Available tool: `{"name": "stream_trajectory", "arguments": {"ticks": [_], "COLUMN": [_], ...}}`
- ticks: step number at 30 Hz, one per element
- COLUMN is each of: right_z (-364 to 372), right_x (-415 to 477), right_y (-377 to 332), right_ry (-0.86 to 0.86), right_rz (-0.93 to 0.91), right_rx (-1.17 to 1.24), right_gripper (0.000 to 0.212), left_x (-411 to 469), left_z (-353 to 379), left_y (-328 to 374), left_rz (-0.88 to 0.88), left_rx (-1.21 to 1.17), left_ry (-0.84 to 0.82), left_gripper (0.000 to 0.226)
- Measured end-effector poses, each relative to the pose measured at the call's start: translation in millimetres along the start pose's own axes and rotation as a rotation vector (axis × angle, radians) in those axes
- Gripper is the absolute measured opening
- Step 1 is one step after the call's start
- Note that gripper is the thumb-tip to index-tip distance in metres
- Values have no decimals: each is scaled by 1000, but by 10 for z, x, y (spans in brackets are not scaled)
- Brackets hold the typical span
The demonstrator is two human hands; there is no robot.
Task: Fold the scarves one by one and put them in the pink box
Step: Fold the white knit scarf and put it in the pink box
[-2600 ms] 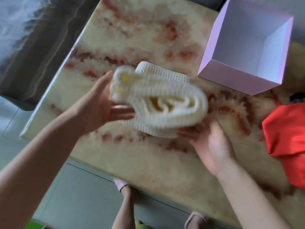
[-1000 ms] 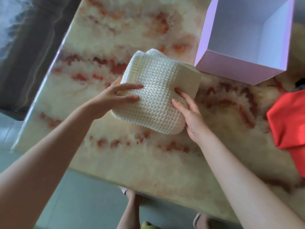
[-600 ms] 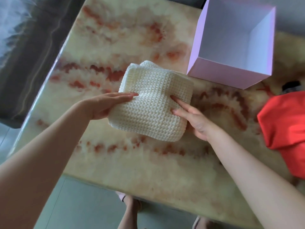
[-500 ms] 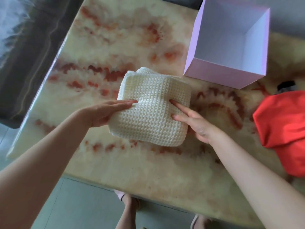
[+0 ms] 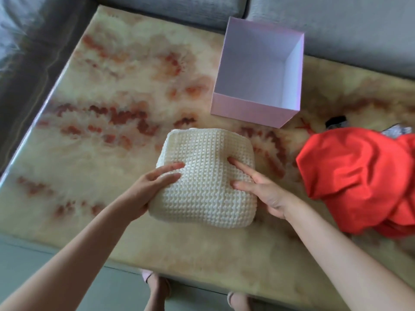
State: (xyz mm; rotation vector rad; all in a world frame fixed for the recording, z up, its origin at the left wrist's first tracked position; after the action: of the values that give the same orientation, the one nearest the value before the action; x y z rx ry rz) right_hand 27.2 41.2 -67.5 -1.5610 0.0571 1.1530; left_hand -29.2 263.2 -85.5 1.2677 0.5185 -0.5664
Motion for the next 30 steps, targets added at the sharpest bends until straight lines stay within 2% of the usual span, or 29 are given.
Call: {"name": "stream_trajectory", "arguments": {"ticks": [3, 9, 13, 17, 22, 24, 27, 28, 30], "right_z": [-258, -812, -1332, -1918, -2396, -2467, -2351, -2277, -2128], "right_x": [-230, -624, -420, 165, 821, 1059, 1263, 1269, 1200], "right_y": [-301, -1430, -2174, -2337, -2092, -1893, -1620, -1607, -1684], "right_ry": [46, 105, 196, 358, 572, 666, 699, 695, 715], "right_rz": [-65, -305, -434, -435, -418, -329, -118, -121, -260], "right_rx": [-14, -35, -82, -92, -95, -259, -729, -851, -1004], "right_gripper": [58, 53, 51, 53, 56, 53, 36, 37, 51], "left_x": [-46, -90, 422, 1214, 2017, 2289, 2484, 2508, 2561], "left_z": [285, 733, 905, 949, 984, 1008, 1259, 1319, 1330], "left_y": [423, 1685, 2505, 2870, 2719, 2519, 2226, 2177, 2130], "left_rz": [92, 346, 473, 534, 531, 438, 328, 332, 336], "left_rx": [19, 49, 123, 233, 381, 604, 1171, 1252, 1329], "left_ry": [60, 44, 44, 132, 269, 336, 349, 348, 337], "left_gripper": [36, 33, 26, 25, 27, 31, 49, 57, 72]}}
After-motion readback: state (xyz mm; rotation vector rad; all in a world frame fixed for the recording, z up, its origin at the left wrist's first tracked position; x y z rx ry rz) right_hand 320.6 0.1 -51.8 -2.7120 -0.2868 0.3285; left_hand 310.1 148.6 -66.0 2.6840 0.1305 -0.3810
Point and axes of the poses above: each hand's wrist, its own x-axis towards the middle knuckle, its own z-axis out of the palm, y = z × x, the point moved 8 cm from there along x, towards the middle knuckle, and after that the axes turned 4 degrees about -y, right-handed, at the moved point
